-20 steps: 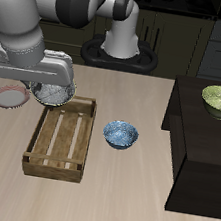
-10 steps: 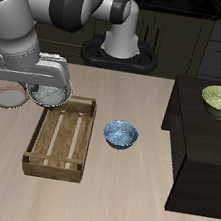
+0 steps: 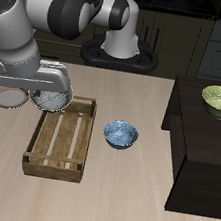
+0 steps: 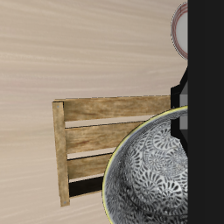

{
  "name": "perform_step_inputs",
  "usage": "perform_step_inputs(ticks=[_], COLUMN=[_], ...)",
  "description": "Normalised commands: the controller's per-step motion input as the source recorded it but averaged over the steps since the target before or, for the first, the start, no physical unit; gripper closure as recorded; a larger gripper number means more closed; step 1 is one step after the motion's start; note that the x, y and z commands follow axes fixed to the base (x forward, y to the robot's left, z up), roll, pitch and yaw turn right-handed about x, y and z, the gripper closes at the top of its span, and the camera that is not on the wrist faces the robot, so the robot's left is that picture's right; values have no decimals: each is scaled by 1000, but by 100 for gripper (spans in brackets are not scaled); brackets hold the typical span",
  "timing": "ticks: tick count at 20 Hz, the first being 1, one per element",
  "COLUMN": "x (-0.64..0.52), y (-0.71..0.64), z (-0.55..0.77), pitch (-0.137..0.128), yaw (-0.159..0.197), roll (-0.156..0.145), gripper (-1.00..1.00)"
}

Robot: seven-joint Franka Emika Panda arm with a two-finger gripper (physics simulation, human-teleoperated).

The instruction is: Place the black bowl in the wooden tray

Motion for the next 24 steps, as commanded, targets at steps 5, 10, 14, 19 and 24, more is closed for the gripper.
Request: perform_step_inputs(ticks=[5, 10, 14, 19, 24], x=[116, 21, 63, 47, 110], y=[-36, -5, 34, -1, 42], z=[-205, -96, -175, -167, -267], pitch=[37, 10, 22, 27, 41], yaw=[6, 5, 5, 11, 30], roll=[-8, 1, 8, -6, 6], gripper=[100, 100, 100, 100, 100])
